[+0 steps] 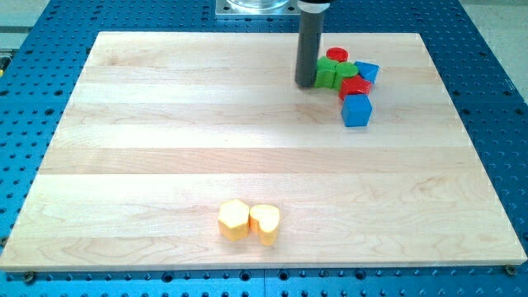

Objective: Push the green star into the red circle

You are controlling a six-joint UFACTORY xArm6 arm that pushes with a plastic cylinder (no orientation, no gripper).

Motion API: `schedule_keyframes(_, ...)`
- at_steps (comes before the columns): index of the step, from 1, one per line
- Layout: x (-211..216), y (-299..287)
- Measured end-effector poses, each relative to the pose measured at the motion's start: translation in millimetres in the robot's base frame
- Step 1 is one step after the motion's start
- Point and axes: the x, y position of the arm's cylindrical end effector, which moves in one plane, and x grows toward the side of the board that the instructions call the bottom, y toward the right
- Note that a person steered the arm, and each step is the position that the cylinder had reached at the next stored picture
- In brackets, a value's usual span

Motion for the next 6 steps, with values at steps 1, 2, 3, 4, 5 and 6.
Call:
schedule_keyframes(1,-7,4)
schedule_keyframes(2,-2,-10)
schedule_keyframes(3,26,-13)
schedule_keyframes(4,50,-10)
schedule_keyframes(5,11,22)
schedule_keyframes(6,-45,24)
